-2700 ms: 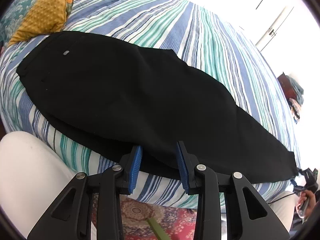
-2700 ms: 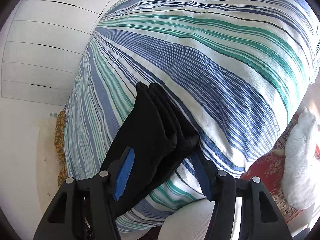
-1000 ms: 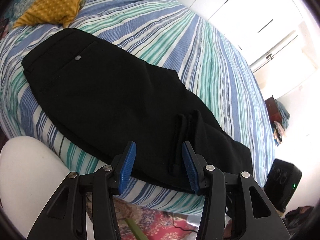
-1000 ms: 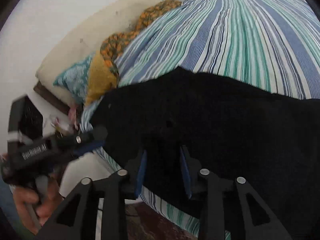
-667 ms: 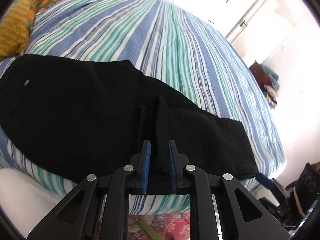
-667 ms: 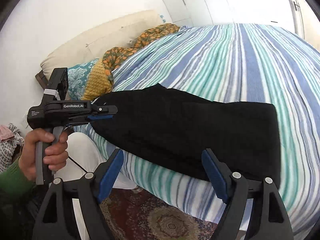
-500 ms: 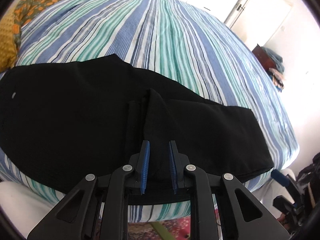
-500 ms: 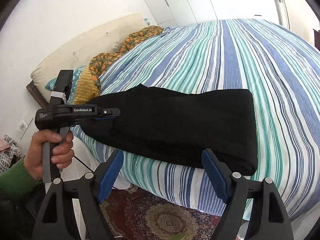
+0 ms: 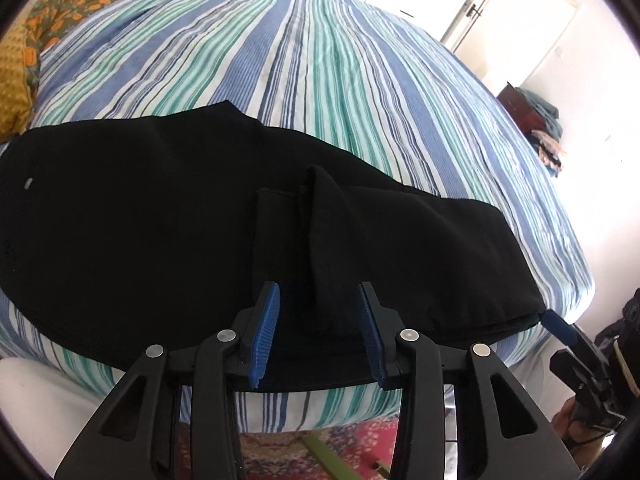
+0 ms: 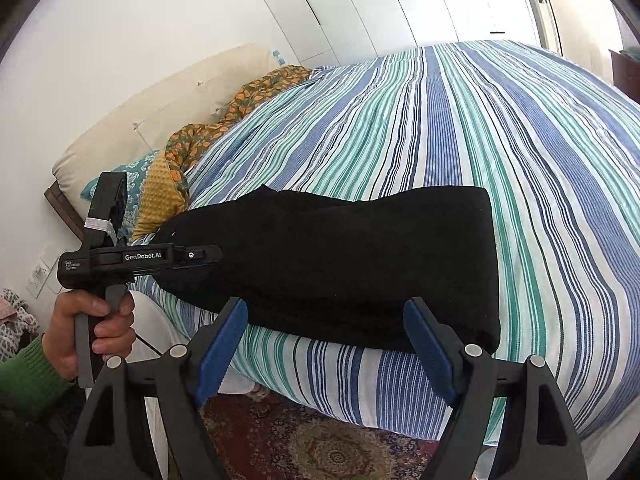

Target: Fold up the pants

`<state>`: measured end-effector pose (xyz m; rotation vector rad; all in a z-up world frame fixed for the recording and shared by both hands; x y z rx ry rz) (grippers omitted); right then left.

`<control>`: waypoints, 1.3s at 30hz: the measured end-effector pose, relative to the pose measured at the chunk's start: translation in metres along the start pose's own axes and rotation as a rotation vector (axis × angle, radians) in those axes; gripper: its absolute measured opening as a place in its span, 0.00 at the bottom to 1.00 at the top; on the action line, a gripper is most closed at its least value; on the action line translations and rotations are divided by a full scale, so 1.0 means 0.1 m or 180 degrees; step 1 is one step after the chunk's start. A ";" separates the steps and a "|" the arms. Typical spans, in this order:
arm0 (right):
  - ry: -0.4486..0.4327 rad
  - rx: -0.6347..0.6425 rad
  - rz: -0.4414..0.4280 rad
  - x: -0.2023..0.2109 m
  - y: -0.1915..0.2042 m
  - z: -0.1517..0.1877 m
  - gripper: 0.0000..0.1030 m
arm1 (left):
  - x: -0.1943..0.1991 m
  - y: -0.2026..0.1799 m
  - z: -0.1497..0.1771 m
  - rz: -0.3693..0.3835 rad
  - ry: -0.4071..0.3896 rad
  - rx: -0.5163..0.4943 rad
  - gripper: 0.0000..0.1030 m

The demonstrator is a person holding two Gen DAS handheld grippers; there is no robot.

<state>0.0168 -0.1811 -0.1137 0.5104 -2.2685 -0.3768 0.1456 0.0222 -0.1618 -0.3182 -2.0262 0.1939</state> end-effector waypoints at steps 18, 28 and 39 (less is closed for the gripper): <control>-0.0279 -0.0001 0.0058 0.21 -0.10 -0.28 0.78 | -0.04 0.21 0.06 -0.0379 0.0104 -0.0017 0.04; 0.0670 -0.0498 -0.0283 -0.59 -0.49 -0.17 0.77 | 0.04 0.17 0.15 -0.0515 0.0016 -0.0159 0.16; 0.0552 -0.0455 -0.0143 -0.75 -0.77 -0.98 0.77 | -0.12 -0.13 -0.19 -0.0438 -0.0223 -0.0372 0.41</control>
Point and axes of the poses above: each gripper's, at about its wrist camera, not at the fingertips, and x roughly against the way its jaws point, y to its left, z to its underside, the point moved 1 cm from there along -x, roughly the way its jaws point, and after that the axes turned 2 degrees about -z, right-handed, at the moved point
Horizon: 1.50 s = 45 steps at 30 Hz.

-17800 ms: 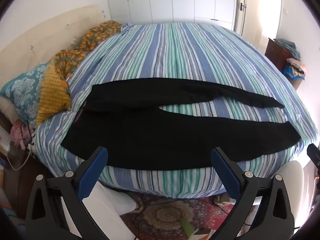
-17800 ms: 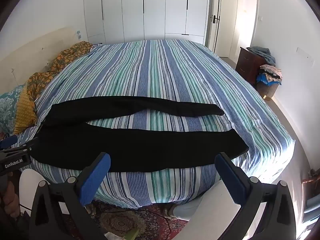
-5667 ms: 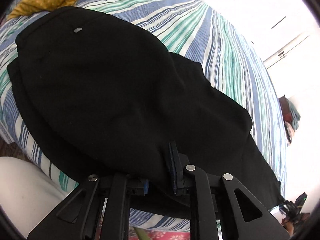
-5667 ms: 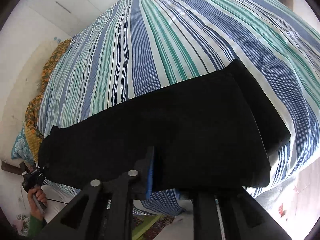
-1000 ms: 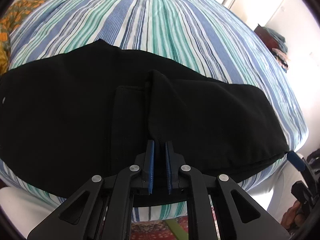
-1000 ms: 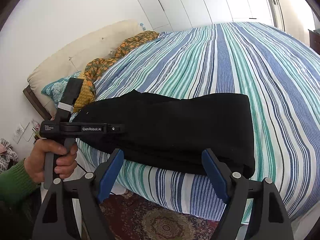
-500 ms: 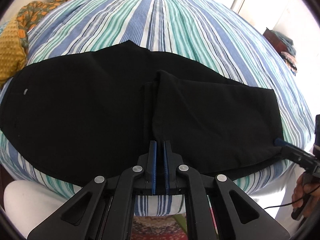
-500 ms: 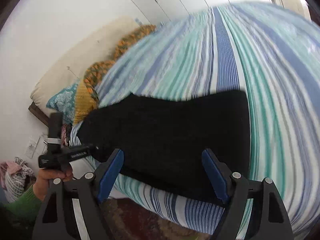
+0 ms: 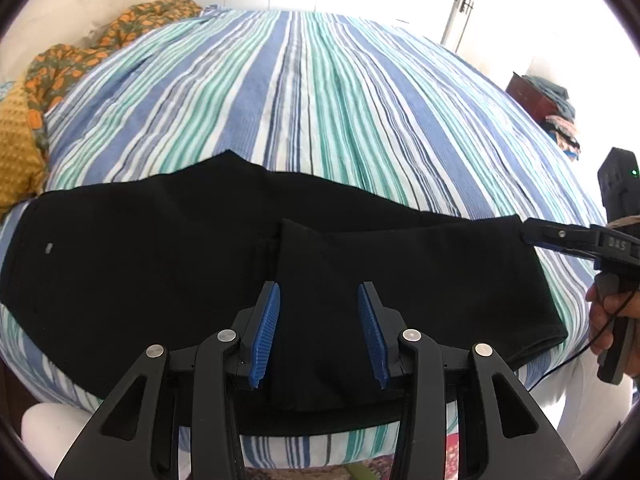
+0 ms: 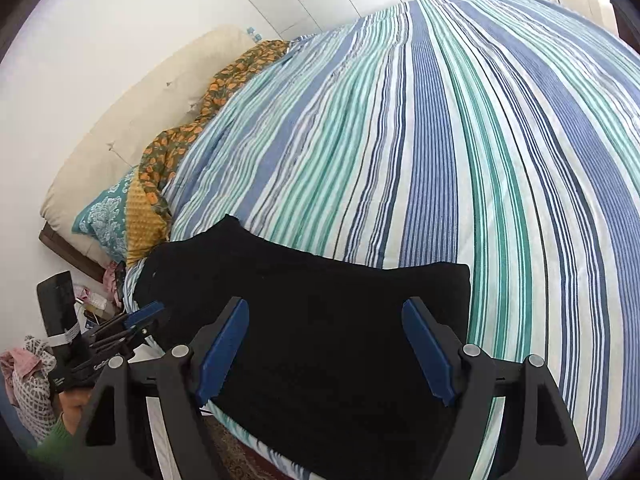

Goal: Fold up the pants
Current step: 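Open the left gripper and release the trouser edge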

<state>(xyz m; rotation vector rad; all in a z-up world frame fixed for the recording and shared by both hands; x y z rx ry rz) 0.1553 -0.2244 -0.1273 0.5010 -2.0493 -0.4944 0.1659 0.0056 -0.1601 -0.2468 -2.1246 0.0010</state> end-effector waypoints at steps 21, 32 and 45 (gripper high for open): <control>-0.0039 -0.0153 0.0144 -0.09 0.11 0.96 0.76 | -0.32 0.06 0.24 -0.0018 0.0174 0.0081 0.50; -0.0119 -0.0215 0.0116 -0.13 0.07 0.98 0.80 | -0.34 0.04 0.25 0.0045 0.0169 0.0072 0.60; -0.0128 -0.0028 0.0214 -0.18 0.16 1.00 0.86 | -0.35 -0.02 0.26 0.0037 0.0155 -0.0038 0.70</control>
Point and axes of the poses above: each gripper's, at about its wrist camera, not at the fingertips, and x roughly against the way its jaws point, y to its left, z to its underside, the point moved 1 cm from there along -x, roughly the way its jaws point, and after that the axes turned 2 degrees about -z, right-handed, at the moved point
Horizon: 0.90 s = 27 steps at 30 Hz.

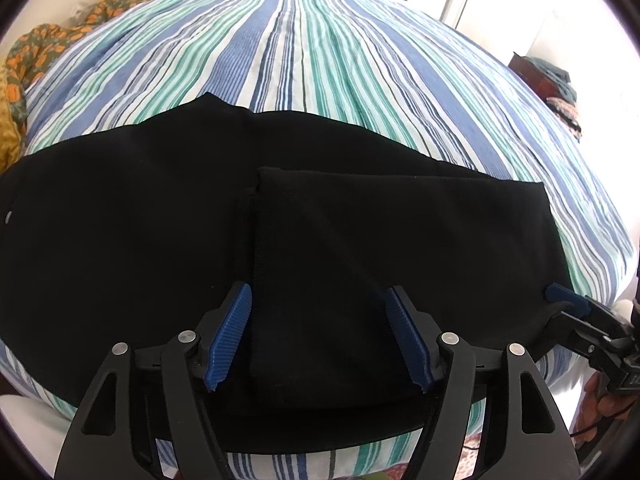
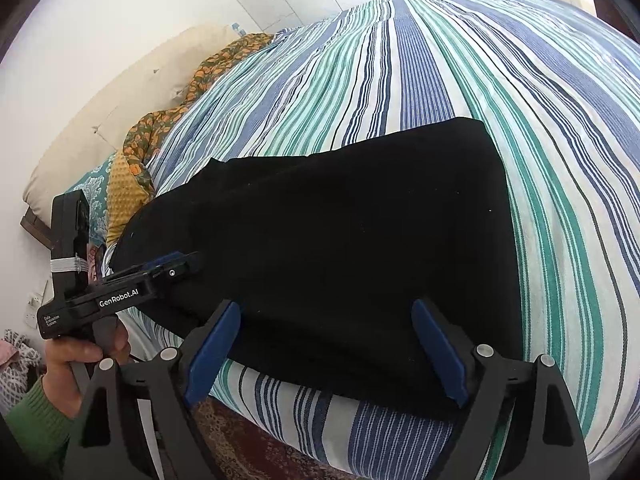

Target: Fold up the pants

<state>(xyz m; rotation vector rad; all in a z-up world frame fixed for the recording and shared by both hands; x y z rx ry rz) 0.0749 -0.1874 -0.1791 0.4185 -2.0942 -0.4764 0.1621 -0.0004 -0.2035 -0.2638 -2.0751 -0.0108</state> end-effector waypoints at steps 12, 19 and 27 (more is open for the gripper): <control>-0.0010 0.0071 -0.0050 -0.03 0.03 0.01 0.93 | 0.19 0.16 -0.02 0.0295 -0.0146 0.0333 0.72; 0.0014 0.0204 0.0013 -0.08 0.10 0.02 1.00 | 0.48 0.35 0.10 0.0304 -0.0298 0.0466 0.72; -0.0087 0.0298 0.0011 -0.03 0.13 0.04 1.00 | 0.74 0.57 0.12 0.0281 -0.0434 0.0747 0.72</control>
Point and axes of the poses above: each gripper's, at about its wrist camera, not at the fingertips, and x roughly against the way its jaws point, y to its left, z to its underside, the point moved 1 cm from there along -x, roughly the way its jaws point, and after that the axes turned 2 degrees about -z, right-handed, at the moved point
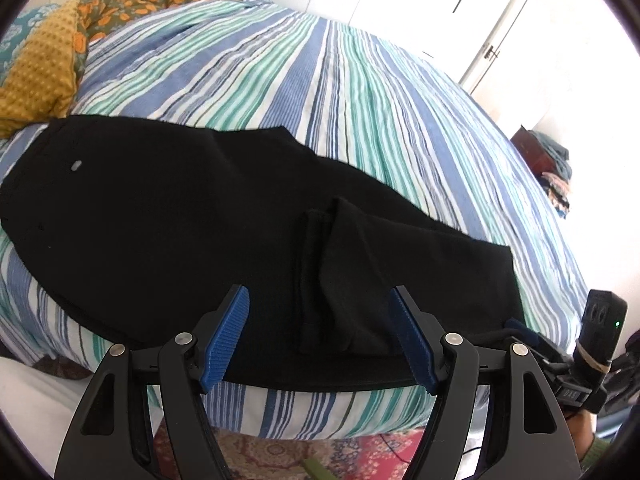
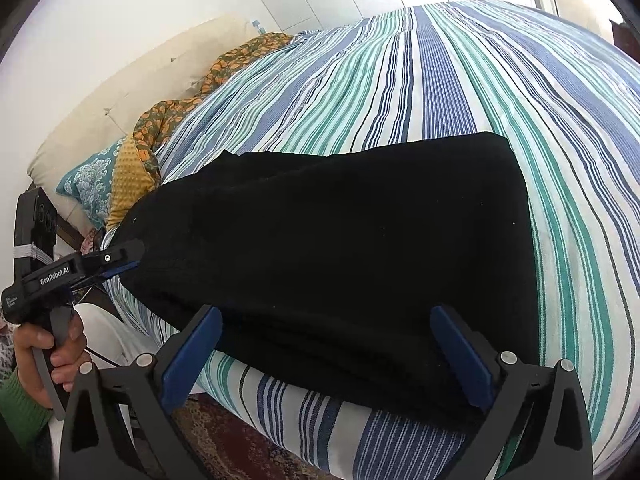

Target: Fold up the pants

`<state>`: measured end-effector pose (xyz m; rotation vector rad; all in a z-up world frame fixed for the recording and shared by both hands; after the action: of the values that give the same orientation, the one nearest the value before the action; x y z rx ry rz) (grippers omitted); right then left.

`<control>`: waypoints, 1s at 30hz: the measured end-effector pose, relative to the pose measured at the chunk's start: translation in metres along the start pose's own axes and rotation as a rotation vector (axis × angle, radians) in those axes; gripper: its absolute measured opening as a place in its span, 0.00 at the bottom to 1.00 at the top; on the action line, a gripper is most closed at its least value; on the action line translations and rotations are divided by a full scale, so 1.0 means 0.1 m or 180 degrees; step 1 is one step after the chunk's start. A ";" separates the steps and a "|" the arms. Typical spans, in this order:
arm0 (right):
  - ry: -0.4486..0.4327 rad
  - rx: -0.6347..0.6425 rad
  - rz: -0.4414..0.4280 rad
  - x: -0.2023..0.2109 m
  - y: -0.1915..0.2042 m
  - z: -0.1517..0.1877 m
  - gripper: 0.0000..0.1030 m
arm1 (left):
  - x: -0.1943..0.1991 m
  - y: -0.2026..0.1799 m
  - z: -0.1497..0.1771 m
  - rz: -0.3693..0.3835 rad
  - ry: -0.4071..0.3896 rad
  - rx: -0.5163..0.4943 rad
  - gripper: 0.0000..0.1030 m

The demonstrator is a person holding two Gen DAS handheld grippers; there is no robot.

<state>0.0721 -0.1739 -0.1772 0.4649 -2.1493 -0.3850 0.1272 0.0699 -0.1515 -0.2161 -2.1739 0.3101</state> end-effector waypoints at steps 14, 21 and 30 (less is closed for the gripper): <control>-0.0331 -0.0335 -0.0106 0.48 -0.06 -0.01 0.99 | 0.76 2.66 -0.07 0.0145 -0.0897 0.3106 0.75; -0.0238 -0.0240 -0.0086 0.41 0.01 0.03 0.99 | 0.42 3.07 0.17 0.0158 -0.0676 0.3550 0.69; -0.0220 -0.0249 -0.0105 0.40 0.00 0.04 0.99 | 0.06 3.04 -0.06 0.0129 -0.0451 0.3354 0.59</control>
<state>0.0472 -0.1920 -0.1519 0.4488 -2.1865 -0.5084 0.1405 0.3617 -0.2344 0.3656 -1.8561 1.4481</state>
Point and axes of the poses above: each gripper's, at about its wrist camera, not at the fingertips, and x roughly against the way its jaws point, y to its left, z to its underside, the point moved 1 cm from there along -x, roughly the way its jaws point, and after that the axes turned 2 degrees about -z, right-handed, at the moved point
